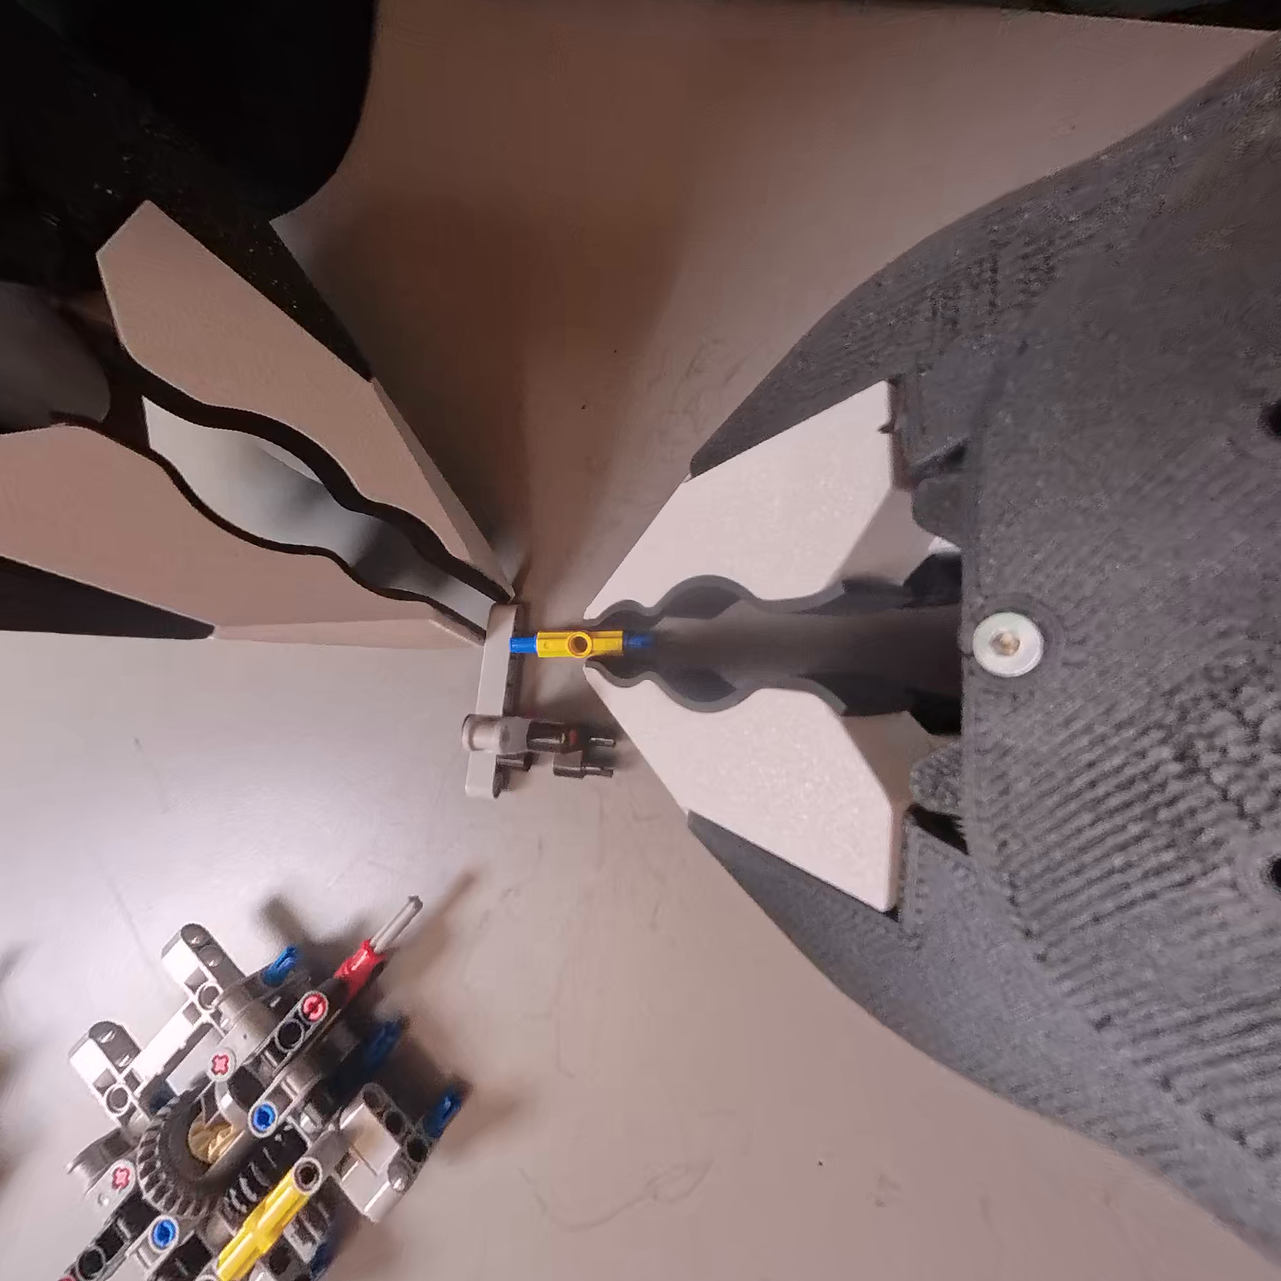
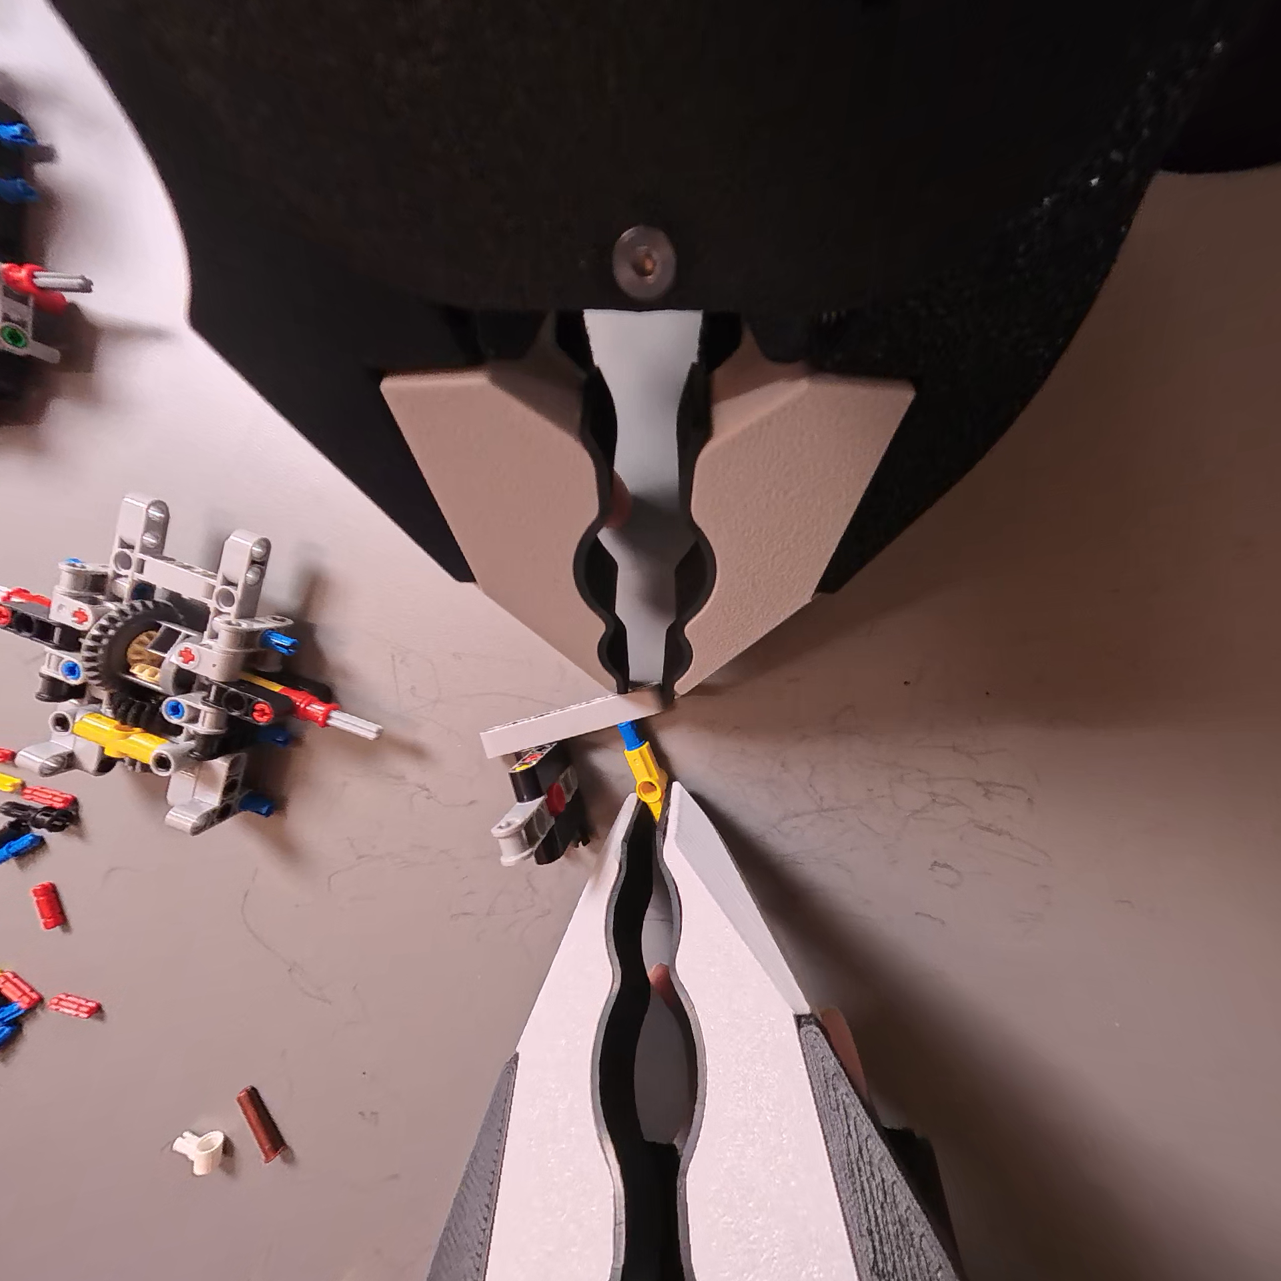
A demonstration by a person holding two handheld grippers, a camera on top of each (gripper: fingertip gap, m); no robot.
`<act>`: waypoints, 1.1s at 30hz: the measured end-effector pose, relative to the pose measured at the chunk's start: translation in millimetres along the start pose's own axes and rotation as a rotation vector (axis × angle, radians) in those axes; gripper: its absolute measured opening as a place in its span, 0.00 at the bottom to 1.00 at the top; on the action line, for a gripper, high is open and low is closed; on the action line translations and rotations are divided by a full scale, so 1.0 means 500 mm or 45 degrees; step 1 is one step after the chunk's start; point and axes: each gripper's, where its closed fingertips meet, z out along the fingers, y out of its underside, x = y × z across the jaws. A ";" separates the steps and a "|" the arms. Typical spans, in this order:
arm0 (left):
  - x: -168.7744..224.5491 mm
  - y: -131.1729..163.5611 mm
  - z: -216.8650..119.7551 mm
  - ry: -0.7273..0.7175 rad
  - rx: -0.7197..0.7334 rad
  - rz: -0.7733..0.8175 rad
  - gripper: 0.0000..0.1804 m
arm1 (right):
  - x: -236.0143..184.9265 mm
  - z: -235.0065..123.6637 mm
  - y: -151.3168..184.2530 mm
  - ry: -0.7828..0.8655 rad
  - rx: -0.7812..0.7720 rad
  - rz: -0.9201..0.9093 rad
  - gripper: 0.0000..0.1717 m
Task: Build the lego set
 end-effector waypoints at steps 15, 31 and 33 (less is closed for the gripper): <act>-0.001 0.001 0.001 0.000 -0.179 0.004 0.03 | 0.001 -0.001 -0.001 -0.001 -0.029 0.104 0.13; 0.003 0.005 0.001 -0.026 -0.280 -0.003 0.03 | 0.008 0.001 -0.002 0.073 -0.026 0.368 0.05; 0.003 0.004 0.001 -0.026 -0.278 -0.010 0.03 | 0.005 0.001 -0.005 0.049 -0.009 0.382 0.05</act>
